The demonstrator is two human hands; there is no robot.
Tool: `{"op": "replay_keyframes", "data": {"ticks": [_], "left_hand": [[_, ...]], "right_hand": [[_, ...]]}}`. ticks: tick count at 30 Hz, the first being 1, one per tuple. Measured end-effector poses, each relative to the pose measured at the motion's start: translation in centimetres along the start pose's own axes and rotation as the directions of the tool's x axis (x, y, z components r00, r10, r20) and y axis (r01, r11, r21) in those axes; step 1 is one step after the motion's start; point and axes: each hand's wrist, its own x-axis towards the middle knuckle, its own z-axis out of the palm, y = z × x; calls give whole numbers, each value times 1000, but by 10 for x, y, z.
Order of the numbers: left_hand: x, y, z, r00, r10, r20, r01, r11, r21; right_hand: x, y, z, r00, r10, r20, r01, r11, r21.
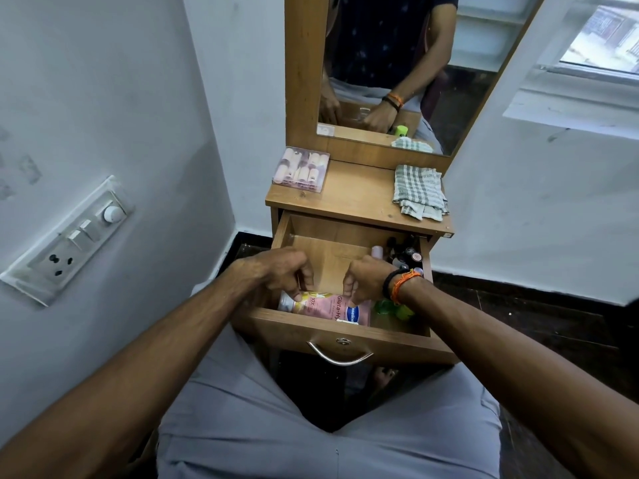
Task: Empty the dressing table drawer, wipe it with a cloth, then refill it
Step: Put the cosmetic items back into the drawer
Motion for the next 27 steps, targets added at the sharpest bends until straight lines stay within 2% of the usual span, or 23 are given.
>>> {"op": "replay_keyframes", "data": {"ticks": [5, 8, 11, 13, 15, 18, 20, 22, 24, 27], "left_hand": [[0, -5, -1, 998, 22, -59, -24, 999, -29], [-2, -6, -9, 983, 57, -176, -73, 994, -86], [-5, -2, -25, 935, 59, -351, -123, 979, -162], [-6, 1, -36, 863, 26, -505, -134, 975, -179], [-6, 3, -46, 748, -18, -663, -113, 982, -153], [1, -3, -62, 558, -126, -820, -8, 988, -157], [9, -11, -71, 476, -230, -849, 56, 971, -231], [15, -16, -78, 459, -311, -832, 88, 948, -306], [19, -17, -83, 481, -367, -796, 114, 927, -358], [25, -18, -90, 527, -424, -737, 148, 899, -412]], "right_hand": [[-1, -1, -4, 998, 27, -58, -24, 999, 49], [1, 0, -17, 985, 56, -160, -35, 991, 132], [1, -2, -39, 944, 62, -325, 38, 955, 294], [3, -7, -53, 881, 83, -465, 102, 927, 360], [9, -11, -65, 801, 158, -577, 132, 894, 428], [25, -12, -80, 704, 312, -638, 125, 830, 543], [37, -12, -87, 655, 410, -634, 81, 797, 599], [49, -15, -92, 623, 476, -621, 31, 778, 628], [57, -21, -95, 605, 512, -611, 6, 763, 646], [67, -32, -99, 628, 504, -593, 3, 760, 650]]}}
